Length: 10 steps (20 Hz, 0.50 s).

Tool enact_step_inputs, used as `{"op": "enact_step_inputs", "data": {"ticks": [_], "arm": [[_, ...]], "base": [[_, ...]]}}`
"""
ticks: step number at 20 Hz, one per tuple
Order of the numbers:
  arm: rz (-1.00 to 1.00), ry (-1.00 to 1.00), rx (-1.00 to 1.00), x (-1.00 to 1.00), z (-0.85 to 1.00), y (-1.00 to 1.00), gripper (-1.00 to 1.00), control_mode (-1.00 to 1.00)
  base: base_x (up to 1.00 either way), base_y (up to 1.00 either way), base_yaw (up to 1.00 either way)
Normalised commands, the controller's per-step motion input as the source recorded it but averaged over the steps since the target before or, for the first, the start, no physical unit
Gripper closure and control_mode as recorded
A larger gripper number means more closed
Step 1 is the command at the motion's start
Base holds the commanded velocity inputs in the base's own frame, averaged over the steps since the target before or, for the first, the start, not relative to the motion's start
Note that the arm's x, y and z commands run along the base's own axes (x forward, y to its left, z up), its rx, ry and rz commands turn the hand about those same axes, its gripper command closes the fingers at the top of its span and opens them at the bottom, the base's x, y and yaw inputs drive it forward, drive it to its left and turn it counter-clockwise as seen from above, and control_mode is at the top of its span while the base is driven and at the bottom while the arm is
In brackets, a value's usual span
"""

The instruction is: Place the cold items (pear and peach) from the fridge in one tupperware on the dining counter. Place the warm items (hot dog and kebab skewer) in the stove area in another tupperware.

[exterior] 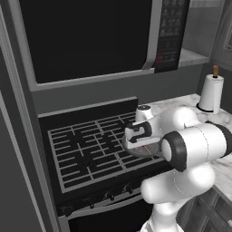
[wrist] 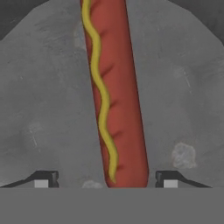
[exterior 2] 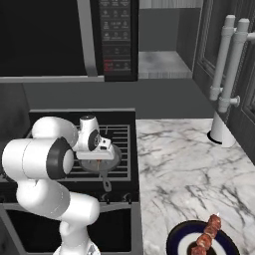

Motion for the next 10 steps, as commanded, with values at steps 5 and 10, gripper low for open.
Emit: {"op": "enact_step_inputs", "data": {"ticks": [5, 10], "arm": [[0.0, 0.0, 0.0, 0.25, 0.0, -0.06, 1.0, -1.0], [0.0, 0.0, 0.0, 0.62, 0.0, -0.22, 1.0, -1.0]], "base": [[0.0, 0.0, 0.0], [0.0, 0.0, 0.0]]}}
